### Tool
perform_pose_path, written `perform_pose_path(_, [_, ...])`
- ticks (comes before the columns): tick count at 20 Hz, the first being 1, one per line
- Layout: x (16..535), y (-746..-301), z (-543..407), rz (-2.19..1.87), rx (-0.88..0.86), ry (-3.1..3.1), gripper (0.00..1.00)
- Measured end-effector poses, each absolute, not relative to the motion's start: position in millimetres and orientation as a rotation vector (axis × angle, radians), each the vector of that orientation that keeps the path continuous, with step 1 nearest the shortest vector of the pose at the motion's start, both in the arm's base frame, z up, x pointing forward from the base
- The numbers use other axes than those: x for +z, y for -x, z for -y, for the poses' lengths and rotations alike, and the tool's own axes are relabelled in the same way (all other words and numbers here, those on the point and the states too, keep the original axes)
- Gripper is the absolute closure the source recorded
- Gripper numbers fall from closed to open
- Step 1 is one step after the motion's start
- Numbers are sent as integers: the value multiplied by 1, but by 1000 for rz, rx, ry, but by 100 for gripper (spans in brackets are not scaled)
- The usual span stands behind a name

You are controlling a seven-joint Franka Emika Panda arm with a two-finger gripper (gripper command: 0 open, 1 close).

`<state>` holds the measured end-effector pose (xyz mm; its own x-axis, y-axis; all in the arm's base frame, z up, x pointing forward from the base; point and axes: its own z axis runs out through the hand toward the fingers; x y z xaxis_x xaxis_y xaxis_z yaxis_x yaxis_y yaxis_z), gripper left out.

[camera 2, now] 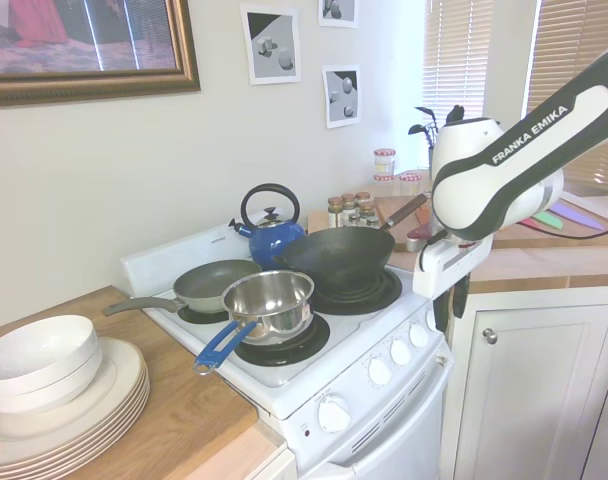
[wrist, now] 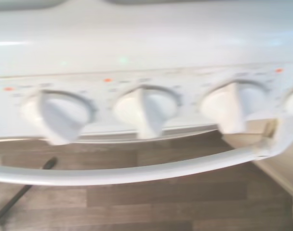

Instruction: Turn on the stove on the bottom right

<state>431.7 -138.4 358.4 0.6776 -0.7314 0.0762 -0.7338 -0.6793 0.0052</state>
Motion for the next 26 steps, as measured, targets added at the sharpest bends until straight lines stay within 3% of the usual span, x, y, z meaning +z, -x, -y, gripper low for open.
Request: perform_pose_path(26, [318,-435,201,1213,160,-2810,100])
